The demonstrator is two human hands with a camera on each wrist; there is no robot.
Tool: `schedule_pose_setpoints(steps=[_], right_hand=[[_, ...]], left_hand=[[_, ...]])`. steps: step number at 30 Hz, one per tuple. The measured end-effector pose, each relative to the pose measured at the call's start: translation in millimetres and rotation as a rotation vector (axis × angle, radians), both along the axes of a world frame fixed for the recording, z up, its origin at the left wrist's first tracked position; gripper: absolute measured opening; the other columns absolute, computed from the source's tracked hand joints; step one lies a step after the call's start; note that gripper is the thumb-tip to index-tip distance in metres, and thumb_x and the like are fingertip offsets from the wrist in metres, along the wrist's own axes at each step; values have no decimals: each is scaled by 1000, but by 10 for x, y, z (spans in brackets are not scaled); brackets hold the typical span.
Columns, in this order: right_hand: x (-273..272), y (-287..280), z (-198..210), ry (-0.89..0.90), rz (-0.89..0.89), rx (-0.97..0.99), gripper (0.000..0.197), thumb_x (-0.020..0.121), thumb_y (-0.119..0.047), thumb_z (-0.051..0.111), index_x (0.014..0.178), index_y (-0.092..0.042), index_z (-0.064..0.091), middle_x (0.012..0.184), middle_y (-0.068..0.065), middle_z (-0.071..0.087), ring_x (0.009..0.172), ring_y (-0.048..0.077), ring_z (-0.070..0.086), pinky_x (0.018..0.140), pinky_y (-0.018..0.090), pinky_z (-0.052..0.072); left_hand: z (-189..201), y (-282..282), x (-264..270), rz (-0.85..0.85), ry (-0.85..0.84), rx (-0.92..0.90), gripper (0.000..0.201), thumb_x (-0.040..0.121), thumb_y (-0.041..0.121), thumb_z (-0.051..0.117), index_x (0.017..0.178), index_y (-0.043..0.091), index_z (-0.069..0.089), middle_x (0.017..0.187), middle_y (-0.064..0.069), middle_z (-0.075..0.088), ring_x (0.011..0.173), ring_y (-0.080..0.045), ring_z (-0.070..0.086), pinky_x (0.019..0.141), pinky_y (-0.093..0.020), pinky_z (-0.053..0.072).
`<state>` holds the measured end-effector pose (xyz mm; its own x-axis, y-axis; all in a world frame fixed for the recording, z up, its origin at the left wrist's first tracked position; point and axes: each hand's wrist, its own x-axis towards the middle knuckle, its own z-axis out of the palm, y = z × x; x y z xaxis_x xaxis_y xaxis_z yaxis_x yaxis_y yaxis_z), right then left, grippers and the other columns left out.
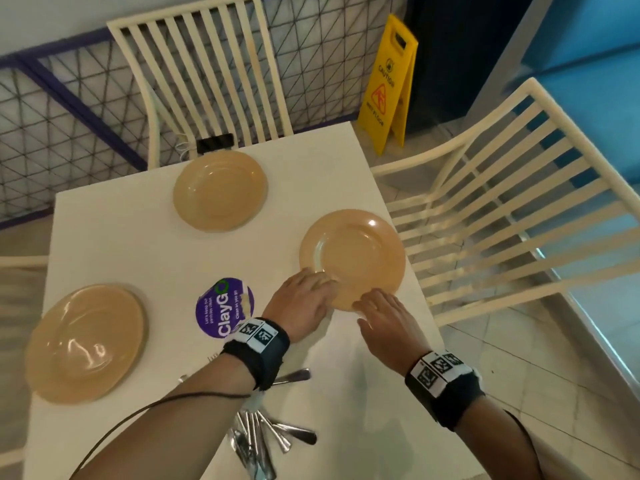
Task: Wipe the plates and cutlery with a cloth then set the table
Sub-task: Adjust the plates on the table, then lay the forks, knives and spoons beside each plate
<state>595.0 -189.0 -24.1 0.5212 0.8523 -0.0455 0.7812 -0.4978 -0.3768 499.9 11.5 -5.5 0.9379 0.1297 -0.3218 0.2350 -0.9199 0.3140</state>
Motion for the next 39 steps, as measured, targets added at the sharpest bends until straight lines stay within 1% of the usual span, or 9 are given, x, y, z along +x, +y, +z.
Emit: schedule_pose_setpoints(steps=[8,11,14,19,26,31,34,37,39], right_hand=[[-1039,226,-12,146,137,34,23,83,-29,59,103,-24,70,95,-4,66,83,20,64,67,36,57],[-1371,404,-124,145,203,-128,32,75,-29,73,107,-24,69,100,-2,65,87,24,64,68,39,56],[-1554,580,-159,160,202,-250,35,85,-32,65,118,-22,65,114,1,62,103,28,60,82,43,52],[-1778,844,-74,232,77,-246,45,96,-48,43,134,-25,51,127,-3,54,116,23,50,96,41,42],[-1883,1247,11,390,-119,-311,27,98,-34,49,124,-27,54,122,-2,61,116,22,52,99,42,42],[-1862,1264,34,501,-234,-308,4,93,-29,54,92,-33,55,94,2,66,86,26,61,86,44,52],[-1816,1234,260,504,-245,-198,8,93,-19,60,92,-27,62,92,1,73,81,20,65,77,35,54],[-1742,1259,571,504,-263,-69,9,93,-13,64,95,-22,66,82,-4,70,73,6,62,64,17,43],[-1736,1319,756,554,-306,17,8,92,-15,66,97,-22,68,80,-5,72,75,8,65,66,19,46]], left_hand=[[510,398,-1204,736,-61,-314,33,103,36,50,134,33,61,127,7,68,112,-12,63,100,-38,51],[505,398,-1871,934,-99,-341,25,101,34,55,123,33,67,116,6,72,103,-11,66,94,-36,54],[443,291,-2412,1009,-58,-334,18,100,31,58,114,36,69,111,9,73,98,-9,67,92,-32,53],[247,6,-2958,1005,51,-339,17,101,32,55,109,43,66,109,14,73,92,-2,66,86,-28,53],[169,-350,-3044,772,241,-394,28,101,41,43,119,37,64,113,15,70,95,-5,64,88,-27,51],[105,-412,-2955,641,276,-420,36,99,42,41,128,34,61,126,7,68,109,-15,65,94,-33,50],[164,-361,-2898,584,221,-419,34,100,42,40,127,31,58,120,4,68,107,-20,64,91,-37,51],[246,-260,-2915,576,127,-455,47,102,52,40,146,35,40,130,6,61,116,-18,59,97,-37,48],[308,-167,-2972,588,54,-478,55,100,60,39,151,37,32,138,8,57,120,-17,58,99,-35,46]])
